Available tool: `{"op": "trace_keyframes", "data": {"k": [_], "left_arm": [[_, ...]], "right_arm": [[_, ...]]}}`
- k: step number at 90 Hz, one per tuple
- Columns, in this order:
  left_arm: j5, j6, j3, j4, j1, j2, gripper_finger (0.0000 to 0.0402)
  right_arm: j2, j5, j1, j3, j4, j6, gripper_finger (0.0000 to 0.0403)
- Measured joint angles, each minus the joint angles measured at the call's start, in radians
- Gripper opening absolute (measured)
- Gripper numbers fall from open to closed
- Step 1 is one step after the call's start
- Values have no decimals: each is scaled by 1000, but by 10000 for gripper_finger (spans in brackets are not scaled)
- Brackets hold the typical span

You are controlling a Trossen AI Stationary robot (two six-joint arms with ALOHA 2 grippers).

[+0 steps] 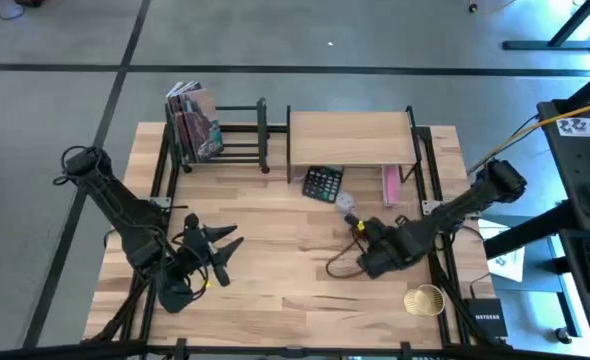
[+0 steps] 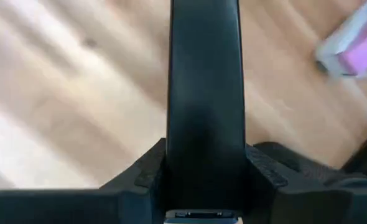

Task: Stock shelves
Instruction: Remove the black stapler from under the shelf

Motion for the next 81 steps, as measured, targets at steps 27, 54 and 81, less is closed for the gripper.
{"op": "trace_keyframes", "data": {"k": [27, 54, 81], "left_arm": [[6, -6, 0, 8, -12, 0, 143], [-11, -3, 0, 31, -126, -16, 143], [-86, 21, 0, 29, -165, -18, 143]], "right_arm": [[72, 132, -4, 37, 572, -482, 116], [334, 59, -263, 62, 1183, -906, 116], [649, -54, -409, 372, 1221, -1087, 116]]}}
